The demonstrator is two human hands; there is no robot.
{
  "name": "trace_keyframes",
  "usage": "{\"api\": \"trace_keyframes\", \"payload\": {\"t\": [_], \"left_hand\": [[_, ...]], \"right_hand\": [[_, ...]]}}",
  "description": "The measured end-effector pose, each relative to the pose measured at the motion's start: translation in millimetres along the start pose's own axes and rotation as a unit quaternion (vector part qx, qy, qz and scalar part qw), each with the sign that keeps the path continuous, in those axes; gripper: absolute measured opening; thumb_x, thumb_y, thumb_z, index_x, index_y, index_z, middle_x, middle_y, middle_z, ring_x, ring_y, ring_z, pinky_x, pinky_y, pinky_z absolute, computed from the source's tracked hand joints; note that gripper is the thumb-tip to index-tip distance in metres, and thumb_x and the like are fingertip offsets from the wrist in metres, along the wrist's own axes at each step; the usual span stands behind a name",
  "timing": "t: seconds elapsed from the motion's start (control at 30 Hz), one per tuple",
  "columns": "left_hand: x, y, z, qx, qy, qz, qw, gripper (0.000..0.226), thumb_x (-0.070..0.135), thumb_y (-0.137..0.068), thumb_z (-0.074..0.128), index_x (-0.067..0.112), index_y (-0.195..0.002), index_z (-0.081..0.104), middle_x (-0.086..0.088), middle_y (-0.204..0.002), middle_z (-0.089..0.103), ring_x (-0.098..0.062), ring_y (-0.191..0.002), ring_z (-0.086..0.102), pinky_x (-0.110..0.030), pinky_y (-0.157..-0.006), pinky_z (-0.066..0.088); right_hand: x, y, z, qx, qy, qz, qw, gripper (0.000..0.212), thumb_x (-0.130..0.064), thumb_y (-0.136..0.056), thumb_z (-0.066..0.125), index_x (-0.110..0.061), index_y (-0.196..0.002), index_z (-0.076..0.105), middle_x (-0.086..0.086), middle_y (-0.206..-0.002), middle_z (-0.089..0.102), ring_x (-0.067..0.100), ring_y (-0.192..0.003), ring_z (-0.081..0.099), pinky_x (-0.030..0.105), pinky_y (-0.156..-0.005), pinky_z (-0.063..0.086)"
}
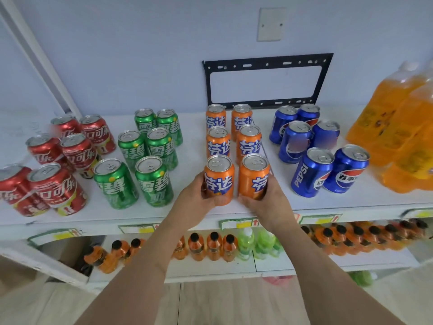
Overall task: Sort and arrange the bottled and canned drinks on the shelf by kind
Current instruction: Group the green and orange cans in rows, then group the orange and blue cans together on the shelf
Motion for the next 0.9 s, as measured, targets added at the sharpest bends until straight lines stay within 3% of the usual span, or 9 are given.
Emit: {"api": "trace_keyframes", "payload": {"t": [0.07, 0.13, 0.3, 0.4, 0.53, 0.63, 0.7, 0.77, 0.9], "left_hand": [[-4, 0, -1, -0.013, -0.002, -0.009, 1.0, 0.081, 0.042, -0.068, 0.086, 0.035, -0.136, 0.045, 0.021, -0.12, 0.066, 0.004, -0.105, 0.064, -0.031, -0.101, 0.05], [-3, 1, -2, -0.021, -0.009, -0.012, 1.0, 0.086, 0.048, -0.065, 0.085, 0.034, -0.139, 0.043, 0.018, -0.126, 0.065, -0.001, -0.11, 0.064, -0.039, -0.104, 0.048], [-2, 7, -1, -0.024, -0.031, -0.033, 0.999, 0.085, 0.042, -0.068, 0.086, 0.027, -0.14, 0.043, 0.016, -0.125, 0.064, -0.002, -0.11, 0.064, -0.039, -0.105, 0.047], [5, 22, 1, -0.014, -0.061, -0.029, 0.998, 0.083, 0.032, -0.075, 0.084, 0.025, -0.144, 0.038, 0.017, -0.125, 0.057, -0.003, -0.113, 0.057, -0.028, -0.104, 0.041], [42, 34, -21, 0.038, -0.175, 0.03, 0.983, 0.101, 0.052, -0.075, 0.079, 0.024, -0.153, 0.022, 0.006, -0.151, 0.041, -0.015, -0.133, 0.044, -0.038, -0.106, 0.039], [90, 33, -41, 0.054, -0.304, 0.102, 0.946, 0.099, 0.056, -0.08, 0.072, 0.024, -0.156, 0.017, 0.003, -0.16, 0.029, -0.019, -0.141, 0.037, -0.04, -0.111, 0.035], [126, 31, -42, 0.049, -0.409, 0.181, 0.893, 0.086, 0.058, -0.086, 0.064, 0.023, -0.154, 0.025, 0.002, -0.161, 0.027, -0.02, -0.142, 0.034, -0.037, -0.112, 0.031], [154, 28, -37, 0.04, -0.479, 0.245, 0.842, 0.075, 0.057, -0.09, 0.056, 0.022, -0.152, 0.034, 0.0, -0.158, 0.033, -0.02, -0.14, 0.036, -0.035, -0.112, 0.031], [187, 3, -14, 0.025, -0.554, 0.296, 0.777, 0.059, 0.053, -0.095, 0.05, 0.02, -0.144, 0.044, 0.0, -0.148, 0.045, -0.023, -0.13, 0.047, -0.04, -0.104, 0.041]], "right_hand": [[0, 0, 0, -0.002, 0.006, -0.001, 1.0, 0.073, -0.031, -0.071, 0.085, -0.03, -0.132, 0.045, -0.008, -0.118, 0.058, 0.009, -0.103, 0.057, 0.021, -0.083, 0.041], [1, -1, 1, -0.007, 0.005, 0.002, 1.0, 0.074, -0.029, -0.072, 0.085, -0.028, -0.134, 0.043, -0.007, -0.119, 0.057, 0.009, -0.103, 0.056, 0.022, -0.085, 0.042], [2, 0, 1, -0.013, 0.021, 0.031, 0.999, 0.081, -0.033, -0.068, 0.087, -0.028, -0.135, 0.042, -0.005, -0.126, 0.057, 0.014, -0.111, 0.057, 0.033, -0.097, 0.047], [-5, 9, -4, -0.018, 0.056, 0.041, 0.997, 0.098, -0.048, -0.057, 0.087, -0.029, -0.139, 0.037, -0.002, -0.132, 0.052, 0.019, -0.118, 0.056, 0.042, -0.1, 0.048], [-33, 22, -28, 0.001, 0.152, 0.014, 0.988, 0.109, -0.047, -0.072, 0.08, -0.022, -0.154, 0.013, 0.002, -0.155, 0.029, 0.023, -0.136, 0.04, 0.041, -0.106, 0.041], [-69, 24, -51, 0.032, 0.246, -0.06, 0.967, 0.098, -0.05, -0.079, 0.073, -0.02, -0.153, 0.017, 0.002, -0.156, 0.027, 0.025, -0.137, 0.037, 0.04, -0.106, 0.038], [-93, 22, -61, 0.033, 0.302, -0.106, 0.947, 0.085, -0.054, -0.083, 0.067, -0.019, -0.15, 0.028, 0.001, -0.152, 0.033, 0.024, -0.133, 0.042, 0.039, -0.103, 0.039], [-109, 16, -68, 0.02, 0.334, -0.132, 0.933, 0.072, -0.057, -0.087, 0.059, -0.02, -0.146, 0.037, -0.001, -0.148, 0.038, 0.024, -0.127, 0.048, 0.038, -0.097, 0.045], [-122, -11, -90, 0.005, 0.381, -0.133, 0.915, 0.058, -0.055, -0.092, 0.053, -0.023, -0.14, 0.046, -0.002, -0.142, 0.046, 0.021, -0.118, 0.054, 0.038, -0.09, 0.051]]}}
Point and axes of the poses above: each hand's wrist, its own y-axis away from the middle knuckle, its own z-axis out of the palm, x = y × z, the point moved 8 cm from there along -y, towards the middle knuckle
